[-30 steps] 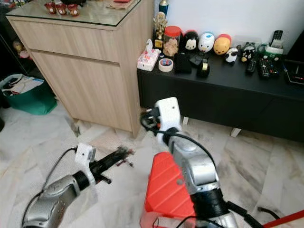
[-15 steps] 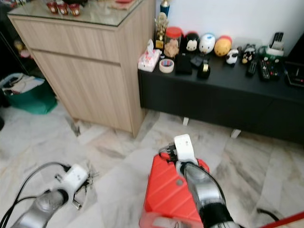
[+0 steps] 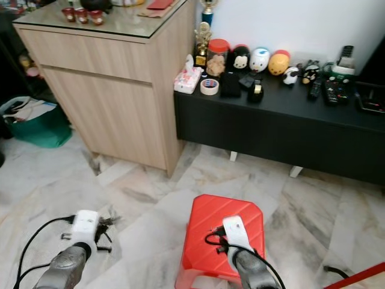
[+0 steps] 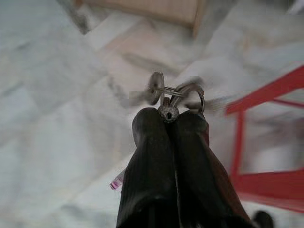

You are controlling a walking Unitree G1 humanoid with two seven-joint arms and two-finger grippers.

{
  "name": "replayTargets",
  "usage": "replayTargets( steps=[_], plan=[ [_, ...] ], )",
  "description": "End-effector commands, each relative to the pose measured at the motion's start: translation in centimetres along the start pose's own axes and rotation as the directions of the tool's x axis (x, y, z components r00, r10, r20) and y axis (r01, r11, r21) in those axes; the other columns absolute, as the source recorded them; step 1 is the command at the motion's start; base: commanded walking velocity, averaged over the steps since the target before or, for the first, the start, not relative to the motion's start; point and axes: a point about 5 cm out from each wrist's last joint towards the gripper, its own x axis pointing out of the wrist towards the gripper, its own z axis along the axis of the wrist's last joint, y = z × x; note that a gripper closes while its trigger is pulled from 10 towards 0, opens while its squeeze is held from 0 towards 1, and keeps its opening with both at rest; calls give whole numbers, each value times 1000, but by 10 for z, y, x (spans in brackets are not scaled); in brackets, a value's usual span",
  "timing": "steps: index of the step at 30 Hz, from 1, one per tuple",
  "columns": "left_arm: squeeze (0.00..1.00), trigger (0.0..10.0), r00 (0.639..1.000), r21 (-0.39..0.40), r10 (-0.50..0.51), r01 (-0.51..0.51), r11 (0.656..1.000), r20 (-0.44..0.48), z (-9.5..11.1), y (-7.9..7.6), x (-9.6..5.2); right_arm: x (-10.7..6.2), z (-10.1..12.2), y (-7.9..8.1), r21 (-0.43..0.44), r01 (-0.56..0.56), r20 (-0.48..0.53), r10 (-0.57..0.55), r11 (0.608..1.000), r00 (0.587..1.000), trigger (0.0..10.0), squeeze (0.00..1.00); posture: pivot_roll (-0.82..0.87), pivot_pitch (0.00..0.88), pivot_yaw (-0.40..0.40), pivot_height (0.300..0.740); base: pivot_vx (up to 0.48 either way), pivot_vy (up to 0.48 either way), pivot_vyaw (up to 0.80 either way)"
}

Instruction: Hang keys on a hook

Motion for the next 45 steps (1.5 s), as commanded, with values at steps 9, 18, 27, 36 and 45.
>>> replayTargets(
  steps=[9, 18, 27, 36, 45],
  plan=[
    [0, 10000, 831, 118, -474, 461, 880, 291, 42, -46, -20, -3, -26, 3, 51, 38, -54, -35, 998, 998, 10000, 0, 101, 92, -16, 740, 0, 0, 0],
    [0, 10000, 785, 265, -563, 502, 823, 260, 52, -56, -23, -3, -31, 8, 51, 27, -64, -23, 998, 998, 10000, 0, 100, 98, -16, 740, 0, 0, 0],
    [0, 10000, 989, -93, 147, -147, 985, -14, 7, 22, 2, -4, -35, 8, 43, 30, -76, -26, 999, 997, 10000, 0, 99, 103, -18, 740, 0, 0, 0],
    [0, 10000, 931, -80, -340, 353, 932, 136, 20, -30, -8, -4, -34, 5, 40, 33, -74, -30, 999, 997, 10000, 0, 106, 105, -19, 740, 0, 0, 0],
    [0, 10000, 830, -72, -453, 500, 863, 326, 50, -48, -17, -3, -30, 6, 43, 34, -60, -32, 998, 998, 10000, 0, 100, 102, -20, 740, 0, 0, 0]
  ],
)
